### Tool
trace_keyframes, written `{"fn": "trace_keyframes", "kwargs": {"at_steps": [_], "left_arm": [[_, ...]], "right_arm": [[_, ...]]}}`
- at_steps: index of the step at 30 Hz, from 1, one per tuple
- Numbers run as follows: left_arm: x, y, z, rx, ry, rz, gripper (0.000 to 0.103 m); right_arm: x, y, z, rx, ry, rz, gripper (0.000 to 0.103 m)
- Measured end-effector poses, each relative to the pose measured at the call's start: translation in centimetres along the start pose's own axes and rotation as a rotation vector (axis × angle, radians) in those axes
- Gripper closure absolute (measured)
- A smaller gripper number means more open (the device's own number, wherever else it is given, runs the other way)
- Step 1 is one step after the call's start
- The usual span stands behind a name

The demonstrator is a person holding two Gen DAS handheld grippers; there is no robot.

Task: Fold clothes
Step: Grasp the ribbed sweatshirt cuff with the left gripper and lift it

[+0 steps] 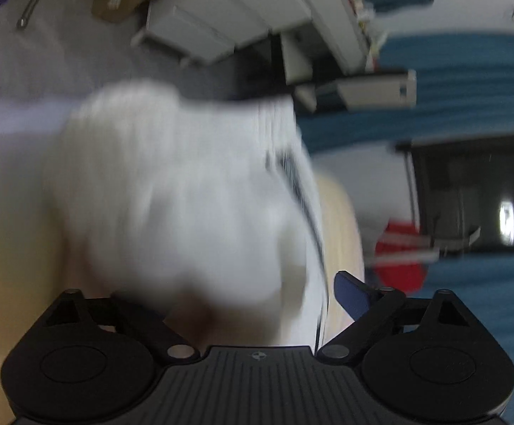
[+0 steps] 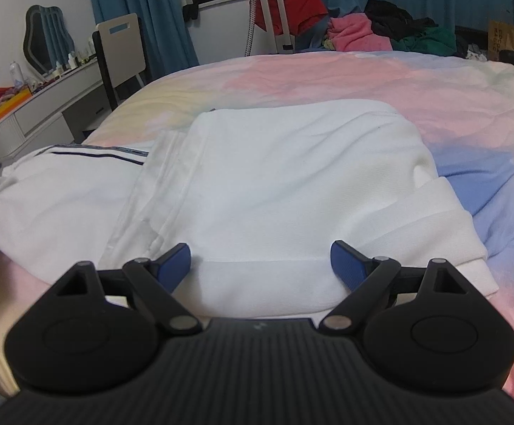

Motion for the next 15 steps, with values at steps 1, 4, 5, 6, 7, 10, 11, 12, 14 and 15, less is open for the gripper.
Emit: {"fn": "trace_keyframes", "kwargs": {"at_steps": [1,4,5,6,7,10,11,12,14,15], "left_arm": [[1.0,0.3,-0.6,0.011,-0.032,-0.008,0.018],[2.9,1.9,-2.0,0.058,-0.073,-0.008,0.04],[3.2,2.3,-2.2,0.061,-0.072,-0.003,0.044],[3.4,2.8,-2.4,0.064,-0.072,0.003,0.051],[3.7,3.2,-2.6,0.066,-0.072,0.009,0.056],[3.3,1.6,-2.0,0.091,-0.118,-0.151,0.073],[2.9,0.4,-1.5,0.094,-0.151,-0.234,0.076],[2.5,-0.8,-0.9,0.096,-0.184,-0.317,0.08],[1.2,-3.5,0.0,0.105,-0.254,-0.48,0.082],[0.3,-5.1,0.7,0.105,-0.292,-0.561,0.082]], "right_arm": [[0.1,0.0,0.1,0.001,-0.004,0.001,0.015],[0.8,0.2,0.8,0.017,-0.057,-0.012,0.015],[1.1,0.4,1.1,0.029,-0.079,-0.011,0.015],[1.4,0.6,1.4,0.04,-0.097,-0.005,0.015],[1.5,1.0,1.4,0.053,-0.103,0.003,0.015],[0.1,2.2,-0.3,0.097,-0.004,0.031,0.015],[-0.3,2.5,-0.8,0.094,0.016,0.055,0.015],[-0.6,2.8,-1.1,0.083,0.023,0.085,0.014],[-0.7,2.9,-1.3,0.062,0.025,0.107,0.014],[-0.3,2.3,-0.9,0.054,0.015,0.081,0.015]]}}
Point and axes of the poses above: each gripper's, at about its wrist camera, not at the fingertips, and z roughly against the way its jaws point, y to its left, x to its top, the point moved 6 cm from there along -z, roughly the way its jaws point, and after that the axes turned 7 degrees about -y, right-handed, at the moved point
